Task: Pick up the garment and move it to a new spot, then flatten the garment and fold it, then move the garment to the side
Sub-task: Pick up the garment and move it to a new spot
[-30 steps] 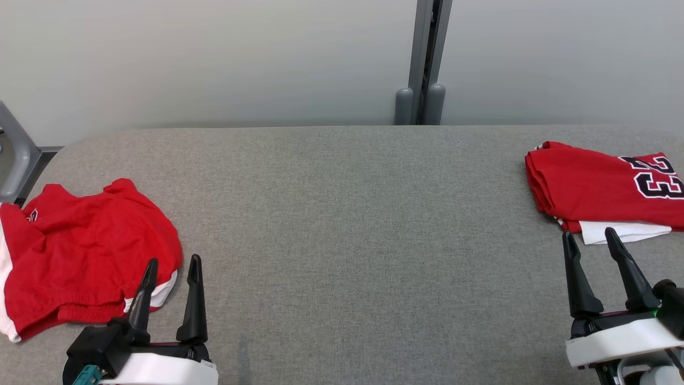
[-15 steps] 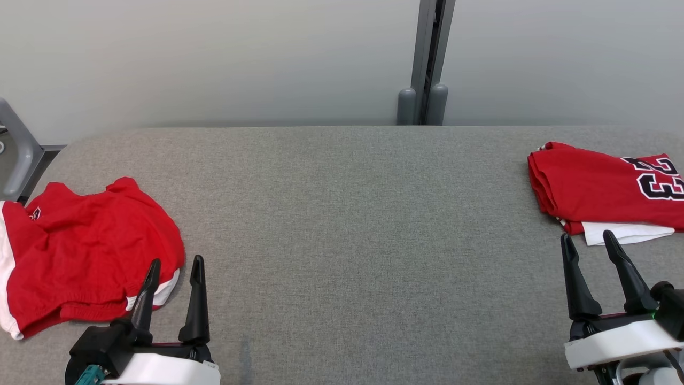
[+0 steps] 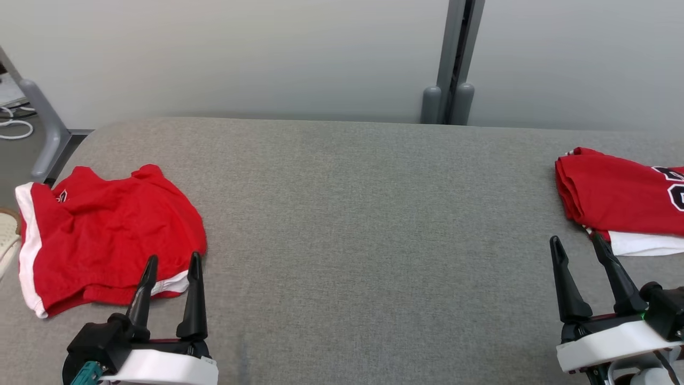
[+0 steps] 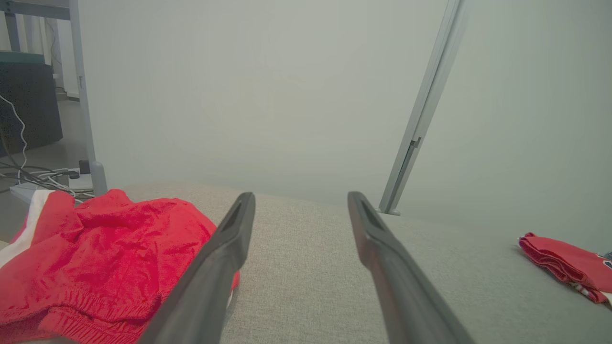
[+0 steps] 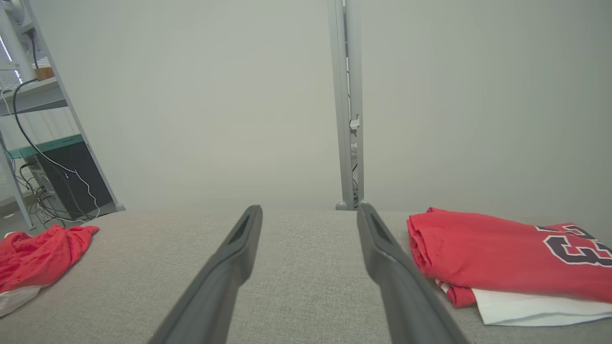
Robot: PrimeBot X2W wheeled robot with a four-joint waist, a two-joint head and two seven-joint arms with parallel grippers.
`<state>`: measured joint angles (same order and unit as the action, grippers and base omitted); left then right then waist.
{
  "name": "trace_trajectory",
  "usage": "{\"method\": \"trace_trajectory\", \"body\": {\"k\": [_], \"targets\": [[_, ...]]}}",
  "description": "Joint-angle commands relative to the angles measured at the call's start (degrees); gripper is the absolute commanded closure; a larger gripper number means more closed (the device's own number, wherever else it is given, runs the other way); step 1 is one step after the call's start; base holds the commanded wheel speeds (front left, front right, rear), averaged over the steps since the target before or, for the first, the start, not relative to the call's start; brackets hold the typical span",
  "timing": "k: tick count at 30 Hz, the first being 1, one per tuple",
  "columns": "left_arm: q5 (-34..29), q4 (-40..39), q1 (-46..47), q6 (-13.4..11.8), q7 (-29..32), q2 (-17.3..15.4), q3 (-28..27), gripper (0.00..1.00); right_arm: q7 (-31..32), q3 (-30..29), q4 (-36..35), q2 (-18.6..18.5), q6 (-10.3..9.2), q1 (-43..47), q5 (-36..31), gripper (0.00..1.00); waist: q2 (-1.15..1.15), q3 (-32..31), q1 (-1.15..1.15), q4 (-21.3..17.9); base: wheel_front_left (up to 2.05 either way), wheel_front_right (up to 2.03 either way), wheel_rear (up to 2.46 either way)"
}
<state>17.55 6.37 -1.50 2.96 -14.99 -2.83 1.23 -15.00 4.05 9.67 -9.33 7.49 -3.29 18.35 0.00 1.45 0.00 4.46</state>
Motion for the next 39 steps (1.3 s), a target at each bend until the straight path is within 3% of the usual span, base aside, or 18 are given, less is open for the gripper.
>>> {"method": "trace_trajectory", "body": {"k": [1,24,33,39], "targets": [[-0.56,0.08,0.96,0.08,-0.15,-0.16,-0.38,0.0,-0.32,0.14,0.08,-0.43,0.02,-0.45,0.35,0.0,0.0,-0.26,0.0,1.53,0.0,0.0,0.0],[-0.38,1.01,0.68,0.3,-0.15,-0.15,-1.05,0.0,-0.32,5.0,2.45,-0.85,0.03,-1.54,1.95,0.0,0.0,-0.4,0.0,17.01,0.0,0.0,0.0],[-0.77,1.22,0.39,0.67,-0.16,-0.15,-1.49,0.0,-0.32,6.12,3.24,-1.0,0.02,-1.78,2.32,0.0,0.0,-0.51,0.0,20.97,0.0,0.0,0.0],[-0.57,2.11,0.36,0.96,-0.16,-0.15,-1.66,0.0,-0.32,6.96,3.5,-0.86,0.02,-2.21,2.59,0.0,0.0,-0.66,0.0,21.37,0.0,0.0,0.0]]}}
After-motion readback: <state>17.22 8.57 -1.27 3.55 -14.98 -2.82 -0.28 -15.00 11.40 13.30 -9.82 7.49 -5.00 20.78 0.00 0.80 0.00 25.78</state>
